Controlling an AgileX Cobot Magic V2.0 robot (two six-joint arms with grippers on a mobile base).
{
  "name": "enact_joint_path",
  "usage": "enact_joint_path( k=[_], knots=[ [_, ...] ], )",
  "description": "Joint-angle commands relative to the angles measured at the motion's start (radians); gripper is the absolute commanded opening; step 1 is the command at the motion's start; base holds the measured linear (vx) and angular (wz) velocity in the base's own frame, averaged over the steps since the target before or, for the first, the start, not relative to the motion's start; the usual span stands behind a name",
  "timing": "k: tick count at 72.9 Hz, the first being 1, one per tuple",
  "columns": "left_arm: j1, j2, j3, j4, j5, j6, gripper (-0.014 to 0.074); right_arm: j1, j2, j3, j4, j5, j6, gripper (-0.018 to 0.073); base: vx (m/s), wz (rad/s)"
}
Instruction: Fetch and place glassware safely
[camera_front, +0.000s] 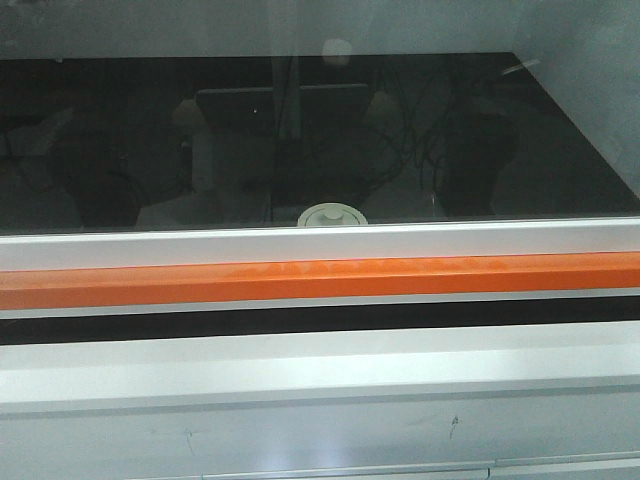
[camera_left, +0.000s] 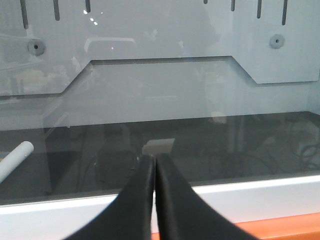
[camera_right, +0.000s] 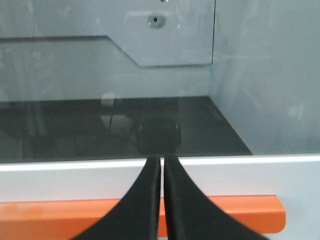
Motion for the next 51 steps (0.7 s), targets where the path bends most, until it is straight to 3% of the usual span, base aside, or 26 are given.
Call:
enact_joint_path(
  k=[1,14,21,29,41,51],
  knots=[
    [-0.007,0.012,-0.036,-0.009,-0.085,-0.007,-0.0007,0.001,0.016,-0.036,-0.007,-0.068,-0.006,-0.0008,0.00,0.00],
    [-0.007,0.023,-0.036,-0.010,-0.095,-0.007,-0.0007,0.012,0.013,-0.036,0.039,-0.069,0.017,-0.0006,0.00,0.00],
    [-0.007,0.035,-0.033,-0.024,-0.037,-0.010,-0.0007,0.079,0.013,-0.024,0.049,-0.025,0.022,-0.0004,0.00,0.00],
    [-0.007,0.046,-0.018,-0.026,-0.003,-0.001,-0.0007,0.151,0.013,0.046,0.009,-0.092,-0.014,-0.0003,0.00,0.00],
    [-0.007,0.048,0.098,-0.027,-0.077,-0.008,-0.0007,0.184,0.035,0.142,0.016,-0.188,-0.004,-0.0003,0.00,0.00],
    [-0.007,0.064,0.192,-0.036,-0.258,-0.033,-0.0007,0.184,0.091,0.163,0.049,-0.214,-0.002,-0.0003,0.00,0.00]
  ],
)
